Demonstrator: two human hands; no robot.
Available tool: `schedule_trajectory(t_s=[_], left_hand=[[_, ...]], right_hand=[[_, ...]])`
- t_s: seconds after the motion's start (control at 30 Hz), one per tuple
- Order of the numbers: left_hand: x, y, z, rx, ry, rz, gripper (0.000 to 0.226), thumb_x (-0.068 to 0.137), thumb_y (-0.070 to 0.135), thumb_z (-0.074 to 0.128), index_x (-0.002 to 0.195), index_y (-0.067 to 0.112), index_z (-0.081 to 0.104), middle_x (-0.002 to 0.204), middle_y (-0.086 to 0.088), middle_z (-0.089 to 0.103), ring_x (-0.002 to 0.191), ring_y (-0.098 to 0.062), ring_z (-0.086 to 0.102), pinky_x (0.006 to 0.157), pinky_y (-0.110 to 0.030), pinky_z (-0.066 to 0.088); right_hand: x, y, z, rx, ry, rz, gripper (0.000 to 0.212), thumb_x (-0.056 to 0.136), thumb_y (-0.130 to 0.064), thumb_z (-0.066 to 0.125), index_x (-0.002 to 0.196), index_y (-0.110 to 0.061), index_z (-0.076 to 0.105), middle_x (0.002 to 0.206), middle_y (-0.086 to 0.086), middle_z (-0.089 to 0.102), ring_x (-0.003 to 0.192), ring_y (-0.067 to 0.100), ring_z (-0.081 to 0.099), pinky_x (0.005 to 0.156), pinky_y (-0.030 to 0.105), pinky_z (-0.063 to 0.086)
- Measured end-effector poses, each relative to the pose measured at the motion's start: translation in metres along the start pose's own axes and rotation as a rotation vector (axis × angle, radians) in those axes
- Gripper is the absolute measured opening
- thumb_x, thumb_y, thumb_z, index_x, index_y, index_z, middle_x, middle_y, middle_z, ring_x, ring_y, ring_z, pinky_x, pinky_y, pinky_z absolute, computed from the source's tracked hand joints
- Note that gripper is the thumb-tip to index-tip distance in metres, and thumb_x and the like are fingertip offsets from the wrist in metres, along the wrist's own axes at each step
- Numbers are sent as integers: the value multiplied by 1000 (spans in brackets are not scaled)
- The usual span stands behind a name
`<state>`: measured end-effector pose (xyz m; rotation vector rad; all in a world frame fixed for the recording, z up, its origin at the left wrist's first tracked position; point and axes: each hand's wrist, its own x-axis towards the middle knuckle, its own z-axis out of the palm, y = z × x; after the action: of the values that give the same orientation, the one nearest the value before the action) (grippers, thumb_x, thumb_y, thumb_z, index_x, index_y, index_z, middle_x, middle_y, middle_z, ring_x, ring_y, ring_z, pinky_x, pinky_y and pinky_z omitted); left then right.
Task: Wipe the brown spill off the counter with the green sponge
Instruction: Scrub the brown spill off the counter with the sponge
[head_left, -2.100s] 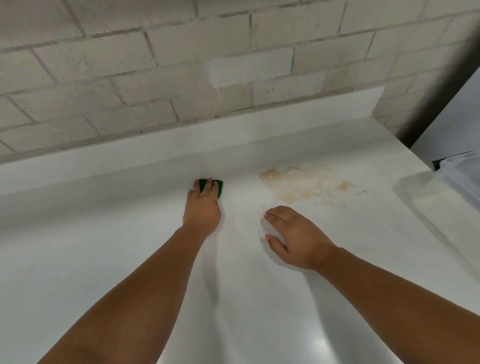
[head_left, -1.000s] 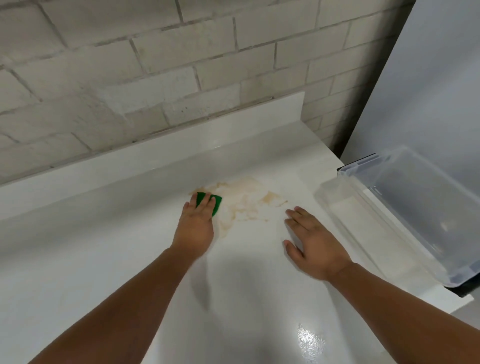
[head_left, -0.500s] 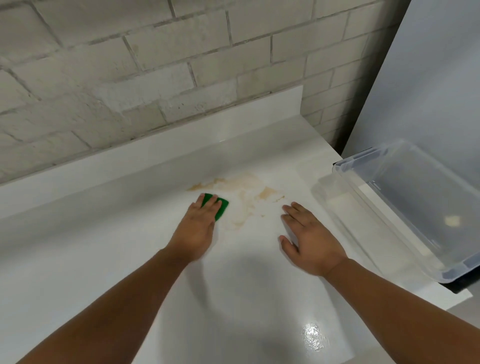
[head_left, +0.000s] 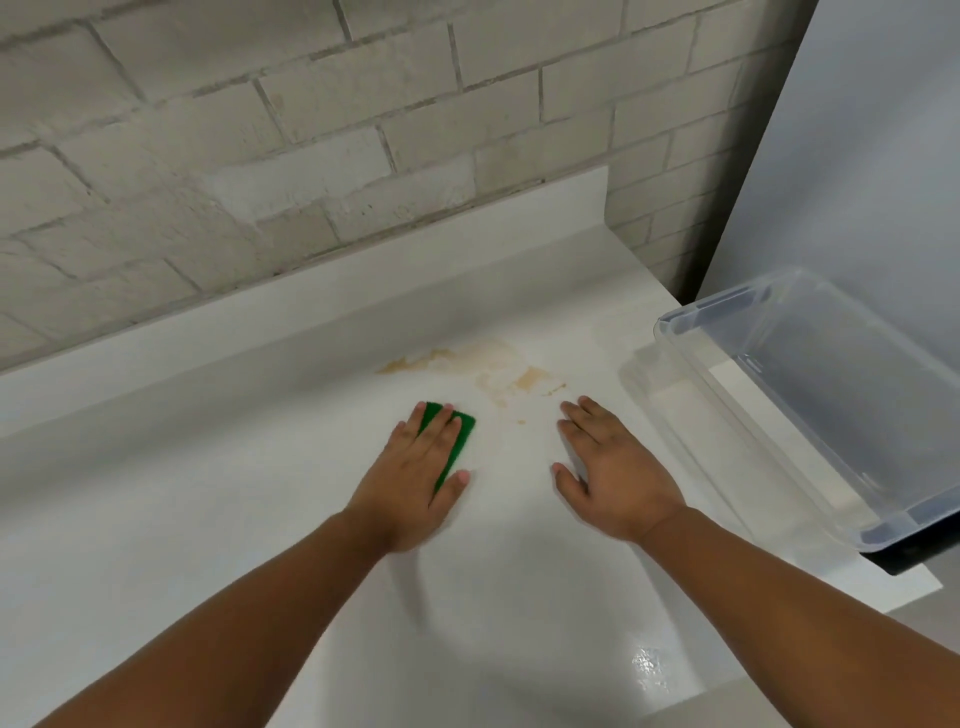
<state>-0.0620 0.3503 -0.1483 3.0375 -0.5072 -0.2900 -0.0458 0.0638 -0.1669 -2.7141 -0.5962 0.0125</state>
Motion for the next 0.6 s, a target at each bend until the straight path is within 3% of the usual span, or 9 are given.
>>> schedule_trajectory(t_s=[0.13,0.27,0.4,0.6], left_hand=[[42,41,-2,1,-4,-183,80,95,66,6,158,17,-4,166,0,-11,149,-27,-23,123,-48,-3],[31,75,1,-23,0,-8,73,98,62,9,158,23,-5,166,3,-12,149,-22,-25,123,-46,-4],[0,48,1,3,-27,163,67,102,54,13,158,23,-5,165,6,-13,147,-14,-28,123,-41,-6],[40,56,-2,-27,-26,-116,70,99,57,9,158,23,-6,165,4,-12,149,-22,-25,123,-47,-4]], right_hand=[[-1,-1,-1,-15,-11,-5,66,97,-51,29,150,-11,33,161,1,21,150,16,7,120,29,8],[-1,-1,-3,-16,-17,-9,68,96,-52,27,150,-11,32,161,2,20,150,17,7,121,30,7],[-1,-1,-5,-10,-53,-1,66,98,-50,28,153,-12,26,163,0,13,150,15,1,121,30,3],[-1,-2,-5,-12,-48,4,67,98,-50,28,153,-12,26,163,1,13,150,16,1,122,31,6]])
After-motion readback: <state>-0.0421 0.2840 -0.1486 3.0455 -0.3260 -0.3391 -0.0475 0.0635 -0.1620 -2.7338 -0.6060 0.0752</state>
